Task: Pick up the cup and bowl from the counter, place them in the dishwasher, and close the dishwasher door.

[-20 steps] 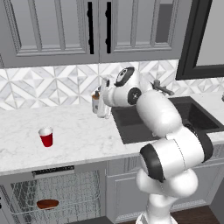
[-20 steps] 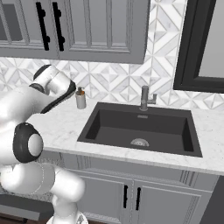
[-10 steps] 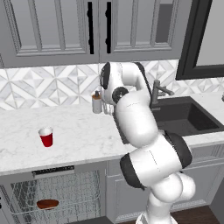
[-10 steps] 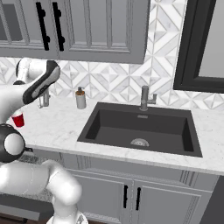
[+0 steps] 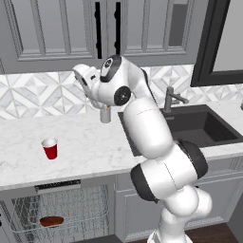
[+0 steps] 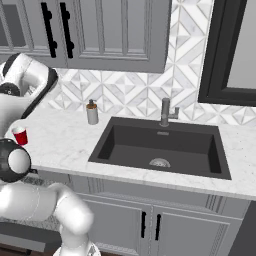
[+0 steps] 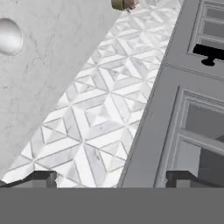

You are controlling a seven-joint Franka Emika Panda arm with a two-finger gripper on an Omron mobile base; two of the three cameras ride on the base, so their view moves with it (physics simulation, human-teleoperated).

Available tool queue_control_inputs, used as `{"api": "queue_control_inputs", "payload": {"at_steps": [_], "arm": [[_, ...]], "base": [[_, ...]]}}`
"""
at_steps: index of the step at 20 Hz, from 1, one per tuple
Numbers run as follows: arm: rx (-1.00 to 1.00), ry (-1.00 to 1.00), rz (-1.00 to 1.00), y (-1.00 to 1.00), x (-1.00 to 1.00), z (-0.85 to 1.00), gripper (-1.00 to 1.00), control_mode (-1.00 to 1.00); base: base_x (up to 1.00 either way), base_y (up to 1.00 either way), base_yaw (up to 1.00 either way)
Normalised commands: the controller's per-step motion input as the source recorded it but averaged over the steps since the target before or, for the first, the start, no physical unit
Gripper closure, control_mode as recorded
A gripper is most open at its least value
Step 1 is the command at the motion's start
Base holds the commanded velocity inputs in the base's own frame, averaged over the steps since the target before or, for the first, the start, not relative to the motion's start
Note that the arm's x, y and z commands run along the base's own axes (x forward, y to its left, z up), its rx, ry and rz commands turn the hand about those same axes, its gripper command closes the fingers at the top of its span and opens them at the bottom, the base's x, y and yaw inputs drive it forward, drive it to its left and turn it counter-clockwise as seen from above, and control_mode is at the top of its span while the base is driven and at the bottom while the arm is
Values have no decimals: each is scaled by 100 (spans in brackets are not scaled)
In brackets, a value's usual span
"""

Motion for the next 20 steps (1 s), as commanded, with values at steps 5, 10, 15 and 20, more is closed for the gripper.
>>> {"api": "queue_control_inputs", "payload": {"at_steps": [5, 10, 15, 20], "arm": [[29, -43, 12, -24, 10, 90, -100, -100], [29, -53, 0, 9, 0, 100, -100, -100], [27, -23, 2, 8, -27, 96, -100, -100], [45, 12, 11, -5, -69, 13, -100, -100]], "base": [[0, 0, 0], [0, 0, 0], [0, 0, 0], [0, 0, 0]]}}
